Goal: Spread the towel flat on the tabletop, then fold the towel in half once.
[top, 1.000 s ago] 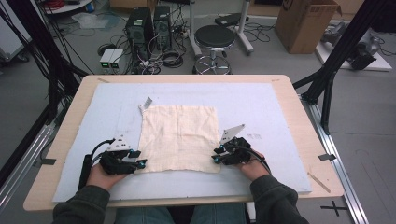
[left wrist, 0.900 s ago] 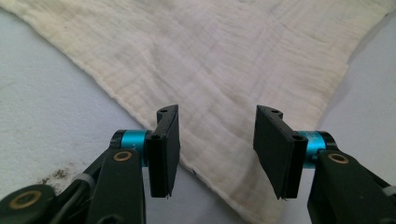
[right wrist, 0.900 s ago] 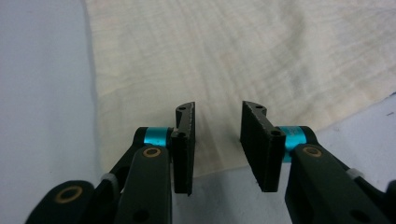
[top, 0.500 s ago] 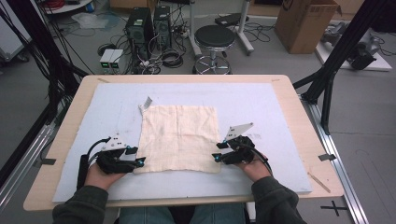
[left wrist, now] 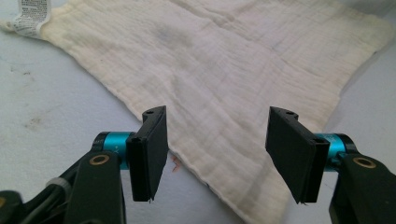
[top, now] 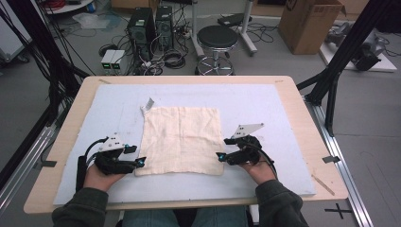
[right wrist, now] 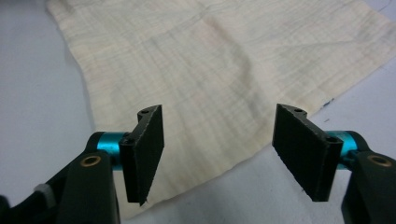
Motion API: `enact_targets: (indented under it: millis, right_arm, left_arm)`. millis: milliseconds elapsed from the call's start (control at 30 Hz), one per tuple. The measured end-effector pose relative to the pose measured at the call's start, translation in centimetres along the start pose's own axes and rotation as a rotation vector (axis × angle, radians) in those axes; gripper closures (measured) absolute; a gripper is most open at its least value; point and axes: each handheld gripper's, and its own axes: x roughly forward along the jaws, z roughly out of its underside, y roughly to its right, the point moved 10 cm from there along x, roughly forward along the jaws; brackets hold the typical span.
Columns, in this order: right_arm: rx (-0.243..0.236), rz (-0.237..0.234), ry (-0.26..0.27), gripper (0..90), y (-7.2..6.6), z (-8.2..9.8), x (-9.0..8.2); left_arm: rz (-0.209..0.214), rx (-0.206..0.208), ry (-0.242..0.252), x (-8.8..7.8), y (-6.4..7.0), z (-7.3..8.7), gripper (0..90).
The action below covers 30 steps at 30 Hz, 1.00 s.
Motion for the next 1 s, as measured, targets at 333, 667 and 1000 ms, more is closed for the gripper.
enact_targets:
  millis: [333, 667, 1000]
  right_arm:
    - [0.034, 0.046, 0.057, 21.3, 0.5, -0.7, -0.8]
    - [0.051, 0.051, 0.063, 17.4, 0.5, -0.9, -0.9]
    - [0.056, 0.043, 0.061, 17.0, 0.7, -1.0, -0.9]
  left_arm:
    - [-0.009, 0.000, 0.005, -0.3, -0.1, -0.3, 34.8]
    - [-0.010, 0.000, 0.002, -0.3, -0.1, -0.5, 33.0]
    - [-0.004, -0.004, 0.007, -0.1, -0.2, -1.0, 32.6]
